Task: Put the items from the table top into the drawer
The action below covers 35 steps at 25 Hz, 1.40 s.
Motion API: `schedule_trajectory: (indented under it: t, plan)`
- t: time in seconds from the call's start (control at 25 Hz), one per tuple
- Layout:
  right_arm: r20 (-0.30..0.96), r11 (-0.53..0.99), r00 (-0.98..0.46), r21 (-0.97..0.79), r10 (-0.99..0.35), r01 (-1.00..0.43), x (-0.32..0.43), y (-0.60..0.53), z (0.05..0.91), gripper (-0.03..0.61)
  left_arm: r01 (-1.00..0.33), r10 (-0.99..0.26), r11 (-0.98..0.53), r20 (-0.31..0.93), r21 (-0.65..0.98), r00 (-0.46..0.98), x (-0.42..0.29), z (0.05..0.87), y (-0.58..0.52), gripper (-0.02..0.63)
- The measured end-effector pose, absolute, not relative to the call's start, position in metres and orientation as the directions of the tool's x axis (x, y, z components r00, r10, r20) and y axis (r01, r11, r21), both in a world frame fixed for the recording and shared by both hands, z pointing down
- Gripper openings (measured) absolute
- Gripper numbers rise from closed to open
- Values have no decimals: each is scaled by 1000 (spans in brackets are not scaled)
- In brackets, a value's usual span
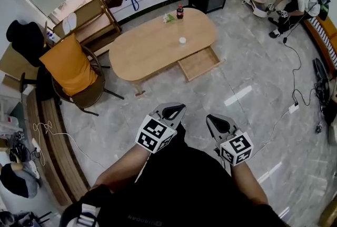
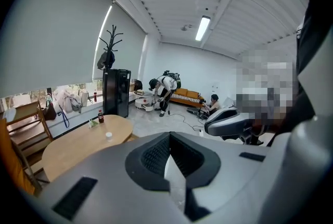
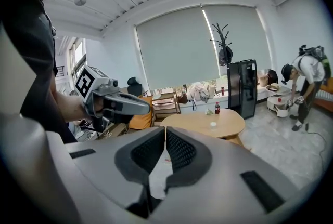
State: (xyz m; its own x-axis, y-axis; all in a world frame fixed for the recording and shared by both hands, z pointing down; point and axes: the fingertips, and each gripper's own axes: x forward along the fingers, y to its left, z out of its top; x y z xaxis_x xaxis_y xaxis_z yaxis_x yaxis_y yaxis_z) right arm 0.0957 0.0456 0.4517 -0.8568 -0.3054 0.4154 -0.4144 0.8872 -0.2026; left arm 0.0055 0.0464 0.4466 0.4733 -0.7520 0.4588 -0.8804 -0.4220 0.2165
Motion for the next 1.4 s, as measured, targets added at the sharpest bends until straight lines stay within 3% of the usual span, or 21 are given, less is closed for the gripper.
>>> schedule_trajectory:
  t: [0.36, 0.76, 1.12, 1.32, 1.4]
  plan:
    - [441, 900, -843, -154, -307, -408, 25, -87, 443, 5, -872, -762, -453, 427, 186, 487, -62, 440, -93, 2]
    - [508, 920, -833, -175, -220, -350, -33, -162, 469, 5, -904, -772, -361, 472, 227, 427, -132, 469, -153, 2]
    - [557, 976, -825, -107, -97, -188, -76, -233, 504, 5, -951, -805, -215, 512, 220, 300, -168, 493, -193, 2]
    - [653, 992, -757, -95, 3, -79, -98, -302, 562, 8, -971, -808, -86, 555, 221, 198, -183, 515, -229, 2]
    - [698, 994, -715, -103, 50, -30, -111, -332, 595, 41, -972, -800, -32, 577, 232, 164, -186, 526, -245, 2]
